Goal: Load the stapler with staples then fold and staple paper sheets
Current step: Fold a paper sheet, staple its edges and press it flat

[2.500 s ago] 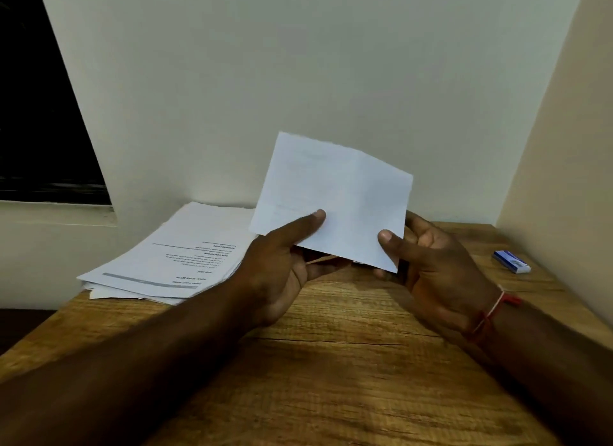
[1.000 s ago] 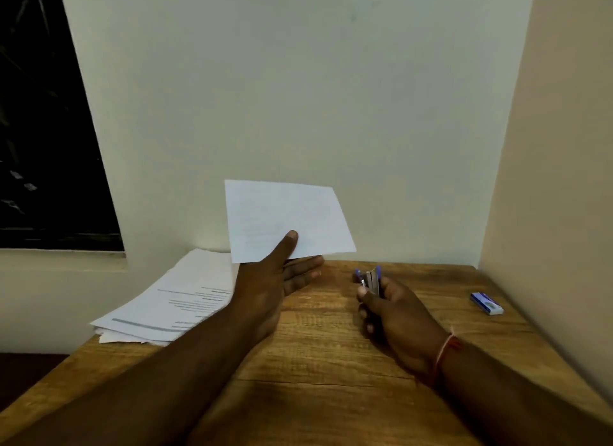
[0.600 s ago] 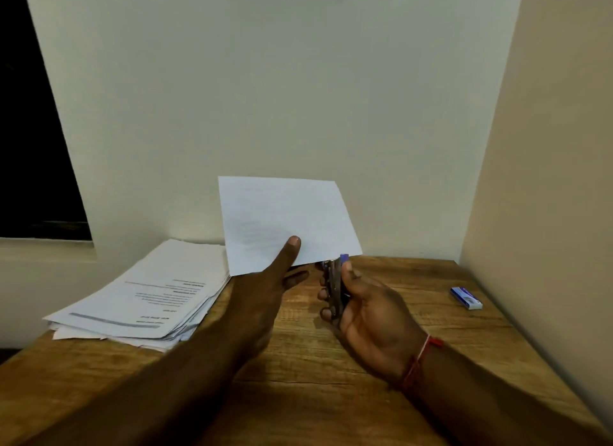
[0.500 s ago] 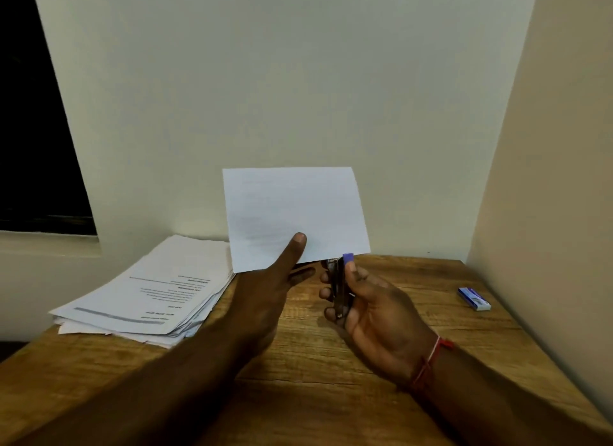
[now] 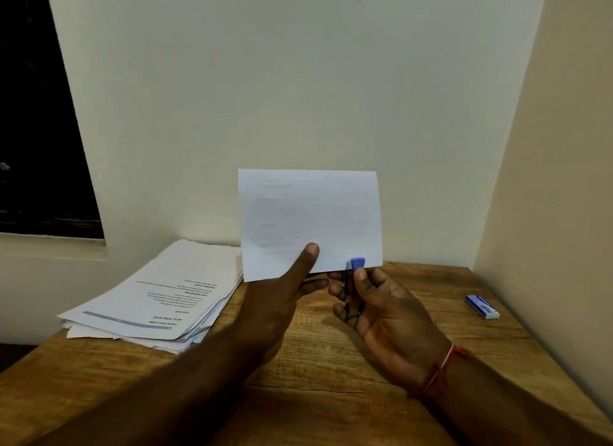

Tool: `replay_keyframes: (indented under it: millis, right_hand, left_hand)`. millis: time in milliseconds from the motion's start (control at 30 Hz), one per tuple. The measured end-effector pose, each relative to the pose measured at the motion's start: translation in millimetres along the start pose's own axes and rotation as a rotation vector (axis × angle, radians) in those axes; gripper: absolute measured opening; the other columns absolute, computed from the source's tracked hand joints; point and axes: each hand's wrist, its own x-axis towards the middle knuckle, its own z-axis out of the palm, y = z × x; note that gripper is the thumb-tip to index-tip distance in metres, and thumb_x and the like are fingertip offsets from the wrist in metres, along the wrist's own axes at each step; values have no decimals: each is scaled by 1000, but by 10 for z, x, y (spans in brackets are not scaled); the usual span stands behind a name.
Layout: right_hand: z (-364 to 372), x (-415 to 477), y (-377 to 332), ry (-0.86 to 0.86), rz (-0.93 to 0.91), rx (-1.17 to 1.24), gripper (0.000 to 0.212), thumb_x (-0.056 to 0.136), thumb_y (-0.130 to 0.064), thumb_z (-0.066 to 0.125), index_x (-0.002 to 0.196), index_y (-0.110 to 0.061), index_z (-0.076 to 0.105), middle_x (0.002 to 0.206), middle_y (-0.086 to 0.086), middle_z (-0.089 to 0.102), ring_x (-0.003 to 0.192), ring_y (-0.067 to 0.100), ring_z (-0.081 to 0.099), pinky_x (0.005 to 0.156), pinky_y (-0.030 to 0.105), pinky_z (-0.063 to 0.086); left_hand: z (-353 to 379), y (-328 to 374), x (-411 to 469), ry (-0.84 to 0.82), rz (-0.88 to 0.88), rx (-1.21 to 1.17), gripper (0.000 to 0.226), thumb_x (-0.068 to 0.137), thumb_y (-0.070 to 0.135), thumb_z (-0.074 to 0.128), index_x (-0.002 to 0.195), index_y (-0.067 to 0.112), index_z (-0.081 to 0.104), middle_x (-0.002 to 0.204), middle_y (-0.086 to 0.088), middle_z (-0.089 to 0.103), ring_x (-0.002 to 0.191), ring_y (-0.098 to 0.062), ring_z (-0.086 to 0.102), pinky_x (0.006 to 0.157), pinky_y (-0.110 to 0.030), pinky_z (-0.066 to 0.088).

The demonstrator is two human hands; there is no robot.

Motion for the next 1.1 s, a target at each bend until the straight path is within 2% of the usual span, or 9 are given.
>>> replay_keyframes:
  millis: [100,233,333,433,600,700,800,900,1100]
  right_hand:
    - [-30,30,-41,40,-40,26,39,100,-17,67,136,-4,63,116,17,77,103,25,77,81,38,62]
    - [-64,45,-115,94,-79,31,38,96,-16,66,133,-7,67,113,16,79,104,26,77,91,40,60]
    - [-100,58,-145,130,-101,45,46,93,-15,69,138,-5,66,120,23,76,107,30,76,104,46,55]
    - [-111,66,-137,135,-119,21,46,94,-15,69,139,-5,65,119,25,76,108,29,77,102,45,55]
    - [-133,80,-122,141,-155,-11,42,96,-14,69,137,-5,67,116,23,75,104,30,77,93,40,61]
    - [-173,96,-137,152,-174,-45,39,97,-14,70,134,-3,69,113,23,75,101,29,77,87,36,64]
    - [-219,119,-168,172,-176,-145,42,93,-19,72,132,-4,70,110,21,77,99,27,76,86,36,65]
    - [-236,103,-189,168,-138,-280,42,89,-24,75,128,-8,73,105,21,78,93,26,75,86,39,61]
    - [-299,31,-280,17,61,-529,43,92,-28,75,127,-3,74,90,24,74,76,25,69,72,36,57]
  left_hand:
    - [-24,-7,23,9,-79,-6,62,93,53,84,137,10,76,120,-7,86,107,-24,85,99,-42,64]
    - [-31,22,25,19,-106,-49,63,91,47,87,135,4,76,118,-11,86,108,-24,85,90,-39,69]
    - [-29,21,46,5,-163,-98,57,89,40,90,128,0,80,118,-17,85,111,-31,84,105,-49,64]
    - [-56,-1,87,-23,-195,-149,65,83,39,95,131,-2,78,123,-20,83,116,-34,82,115,-55,57]
    - [-77,87,113,38,-102,-258,69,80,30,97,134,-5,73,126,-30,79,115,-45,80,112,-64,57]
    - [-170,323,187,81,21,-365,42,92,34,81,127,10,79,125,-18,83,119,-43,78,107,-59,58]
    - [-468,640,345,-14,-14,-426,58,101,56,60,134,11,77,128,-18,81,111,-36,79,101,-50,56]
    - [-779,819,478,-104,-22,-128,71,103,67,54,138,9,76,129,-19,81,104,-32,82,96,-50,57]
    - [-1037,966,500,-335,-178,430,53,99,54,75,126,9,83,125,-20,82,100,-37,73,83,-42,59]
